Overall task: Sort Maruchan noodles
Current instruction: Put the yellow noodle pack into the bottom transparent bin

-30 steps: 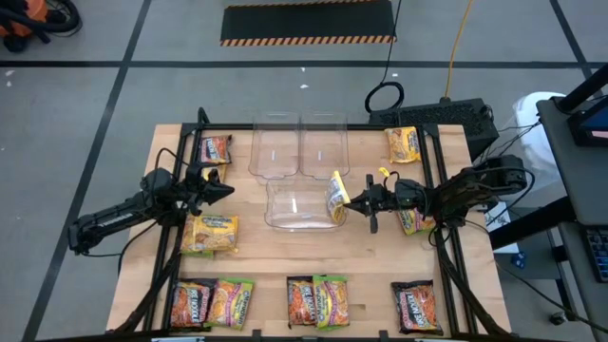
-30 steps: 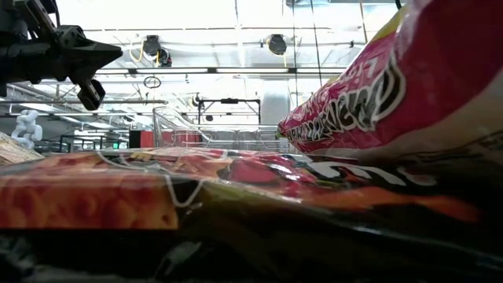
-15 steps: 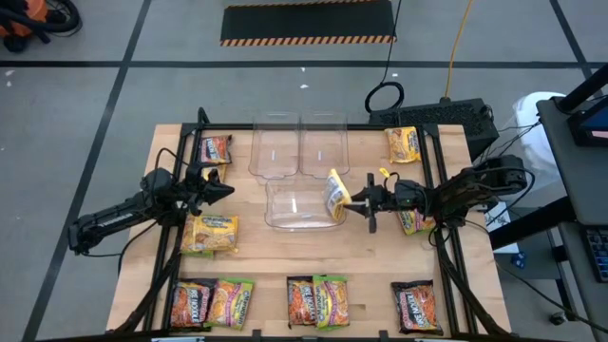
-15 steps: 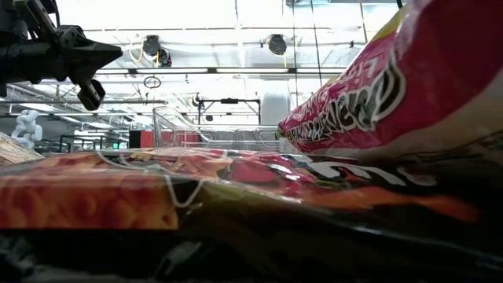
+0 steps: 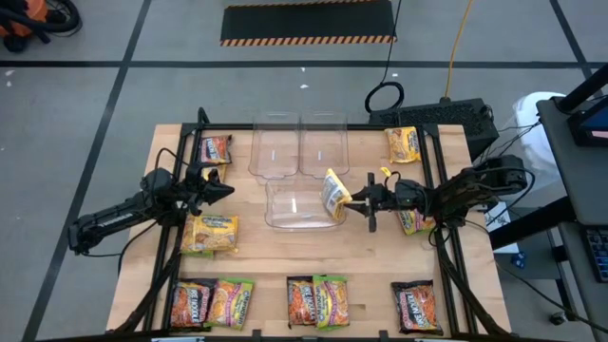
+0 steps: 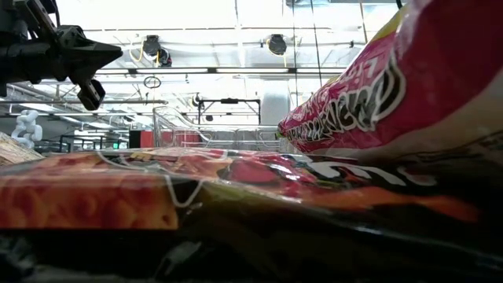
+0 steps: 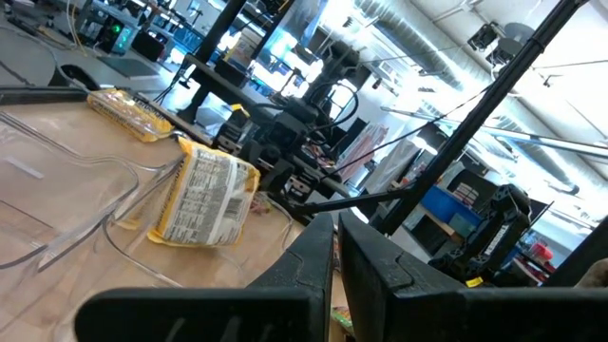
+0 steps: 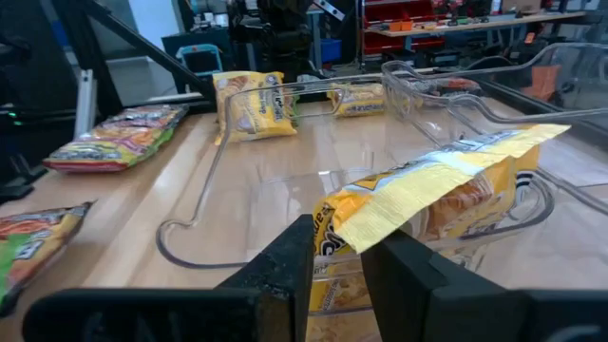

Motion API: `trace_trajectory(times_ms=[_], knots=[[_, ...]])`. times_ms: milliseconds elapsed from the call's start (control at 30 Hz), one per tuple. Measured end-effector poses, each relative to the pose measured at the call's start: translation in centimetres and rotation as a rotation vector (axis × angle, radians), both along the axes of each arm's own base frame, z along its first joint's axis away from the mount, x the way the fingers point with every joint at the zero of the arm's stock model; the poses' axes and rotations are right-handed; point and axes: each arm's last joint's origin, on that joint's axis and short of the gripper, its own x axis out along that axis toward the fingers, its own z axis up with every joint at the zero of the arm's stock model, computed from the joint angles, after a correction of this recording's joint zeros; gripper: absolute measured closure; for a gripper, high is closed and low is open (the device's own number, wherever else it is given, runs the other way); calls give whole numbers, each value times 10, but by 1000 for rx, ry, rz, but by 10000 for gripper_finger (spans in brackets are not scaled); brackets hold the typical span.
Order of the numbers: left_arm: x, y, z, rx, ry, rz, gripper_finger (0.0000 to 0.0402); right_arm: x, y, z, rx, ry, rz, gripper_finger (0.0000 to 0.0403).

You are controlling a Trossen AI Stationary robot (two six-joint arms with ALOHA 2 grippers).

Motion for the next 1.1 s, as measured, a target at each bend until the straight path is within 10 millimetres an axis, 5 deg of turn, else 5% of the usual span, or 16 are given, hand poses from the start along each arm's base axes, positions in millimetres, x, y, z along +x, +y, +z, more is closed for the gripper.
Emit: trace_trajectory(times_ms=[233, 1100], knots=[[0, 0, 0, 0, 0, 0, 376, -17, 3, -6, 5, 24, 21, 319], [0, 0, 0, 13, 0, 2, 376, -29, 0, 25, -143, -108, -96, 319]])
